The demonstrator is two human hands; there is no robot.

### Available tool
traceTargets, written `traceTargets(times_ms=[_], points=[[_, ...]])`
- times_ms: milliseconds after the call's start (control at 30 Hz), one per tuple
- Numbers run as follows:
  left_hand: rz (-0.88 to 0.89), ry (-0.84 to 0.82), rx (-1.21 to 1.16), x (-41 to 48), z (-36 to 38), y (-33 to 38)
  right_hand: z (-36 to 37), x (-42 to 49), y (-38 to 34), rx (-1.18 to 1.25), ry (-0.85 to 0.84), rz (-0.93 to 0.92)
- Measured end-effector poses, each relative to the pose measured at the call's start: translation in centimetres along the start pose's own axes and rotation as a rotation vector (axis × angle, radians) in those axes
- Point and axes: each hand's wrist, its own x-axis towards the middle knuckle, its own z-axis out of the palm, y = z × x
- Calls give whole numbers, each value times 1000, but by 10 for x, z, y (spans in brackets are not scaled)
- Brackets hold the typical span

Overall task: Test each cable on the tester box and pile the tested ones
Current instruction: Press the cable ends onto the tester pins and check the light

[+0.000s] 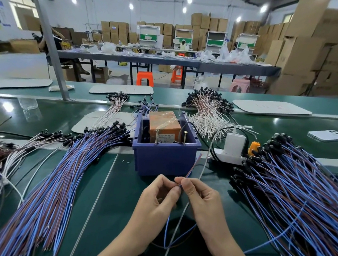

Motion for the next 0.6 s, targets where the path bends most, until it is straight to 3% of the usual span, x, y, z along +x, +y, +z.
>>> traceTargets(times_ms=[167,300,433,600], points=[[-2,177,-32,4,-5,-5,5,4,6,19,68,21],[97,384,150,13,-22,-13,-2,8,10,-2,221,-10],[173,495,299,18,-43,-16,-10,13,15,-182,395,-116],[179,520,323,23,-52,-19,-6,20,19,-407,388,-208]])
